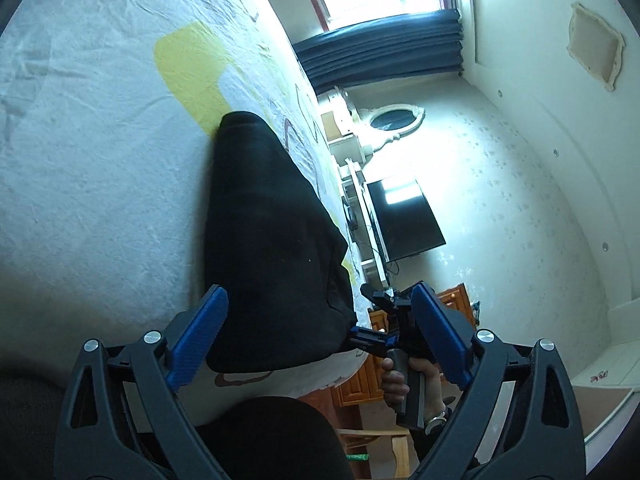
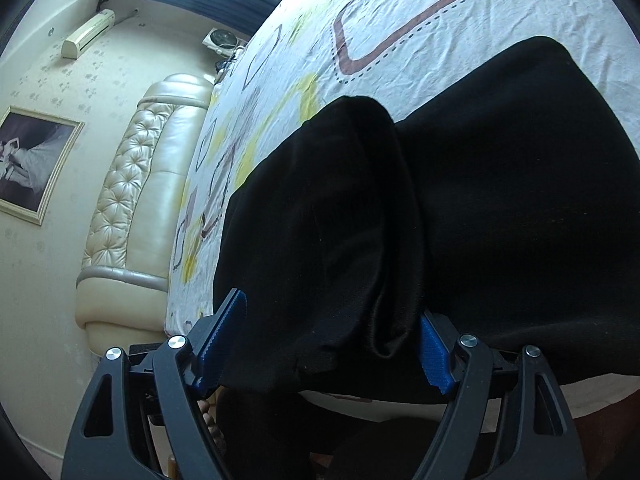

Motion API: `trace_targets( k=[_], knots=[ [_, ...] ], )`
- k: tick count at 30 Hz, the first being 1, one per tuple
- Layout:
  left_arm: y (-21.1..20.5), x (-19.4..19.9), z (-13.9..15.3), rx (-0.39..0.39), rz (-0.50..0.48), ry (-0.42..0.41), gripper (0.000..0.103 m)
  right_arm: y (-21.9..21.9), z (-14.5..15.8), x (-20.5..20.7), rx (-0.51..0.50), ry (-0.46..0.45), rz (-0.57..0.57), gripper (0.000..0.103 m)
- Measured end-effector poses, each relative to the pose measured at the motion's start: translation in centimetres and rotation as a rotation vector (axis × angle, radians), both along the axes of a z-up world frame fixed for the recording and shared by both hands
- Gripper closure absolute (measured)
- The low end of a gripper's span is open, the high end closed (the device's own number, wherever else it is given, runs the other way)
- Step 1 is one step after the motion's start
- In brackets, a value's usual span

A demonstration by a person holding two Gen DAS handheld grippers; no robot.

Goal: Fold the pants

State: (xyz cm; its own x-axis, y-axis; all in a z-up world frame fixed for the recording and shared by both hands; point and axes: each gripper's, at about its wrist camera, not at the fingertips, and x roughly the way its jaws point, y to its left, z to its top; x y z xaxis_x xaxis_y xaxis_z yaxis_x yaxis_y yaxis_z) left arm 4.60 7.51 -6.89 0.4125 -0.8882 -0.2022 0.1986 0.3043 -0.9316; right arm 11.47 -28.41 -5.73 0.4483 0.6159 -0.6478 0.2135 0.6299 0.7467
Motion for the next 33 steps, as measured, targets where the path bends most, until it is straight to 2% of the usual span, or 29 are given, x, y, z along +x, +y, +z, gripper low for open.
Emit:
trace_targets(
  k=[1,2,4,5,8,13,19,26,33],
  knots=[
    [0.4,0.1,-0.3,-0.02,0.014,0.012,0.01,0.3,-0.1,0.2,-0.016,0.002,0.002,0.031],
    [0.7,0.2,-0.6,-0.041,0.024,0.026,0.01,0.5,-0.2,0.3,-0.028,0.009,0.0,0.047],
    [1.3,0.5,-1.4,-0.068,0.052,0.071,0.01,0.3,-0.8,0.5,-0.033,0.033,-0.01,0.061],
    [1.6,0.6,-1.8,-0.084,0.065,0.099,0.01,0.1,-1.1,0.5,-0.04,0.04,-0.015,0.075],
    [2.5,0.7,-2.9,-0.141,0.096,0.153,0.01,-0.8,-1.5,0.0,-0.014,0.036,-0.03,0.087],
    [2.9,0.6,-2.8,-0.148,0.094,0.149,0.009,-1.8,0.9,-0.8,-0.02,-0.053,-0.027,0.091],
    [1.3,0.7,-2.2,-0.092,0.016,0.118,0.009,-6.2,3.2,-2.4,-0.051,-0.108,-0.088,0.091],
    [-2.2,0.6,-1.6,-0.05,-0.087,0.118,0.009,-11.6,0.8,-5.8,-0.086,-0.046,-0.171,0.091],
    [-6.1,1.3,-1.8,0.036,-0.148,0.138,0.009,-13.6,-1.8,-6.4,-0.044,-0.017,-0.188,0.091]
  ],
)
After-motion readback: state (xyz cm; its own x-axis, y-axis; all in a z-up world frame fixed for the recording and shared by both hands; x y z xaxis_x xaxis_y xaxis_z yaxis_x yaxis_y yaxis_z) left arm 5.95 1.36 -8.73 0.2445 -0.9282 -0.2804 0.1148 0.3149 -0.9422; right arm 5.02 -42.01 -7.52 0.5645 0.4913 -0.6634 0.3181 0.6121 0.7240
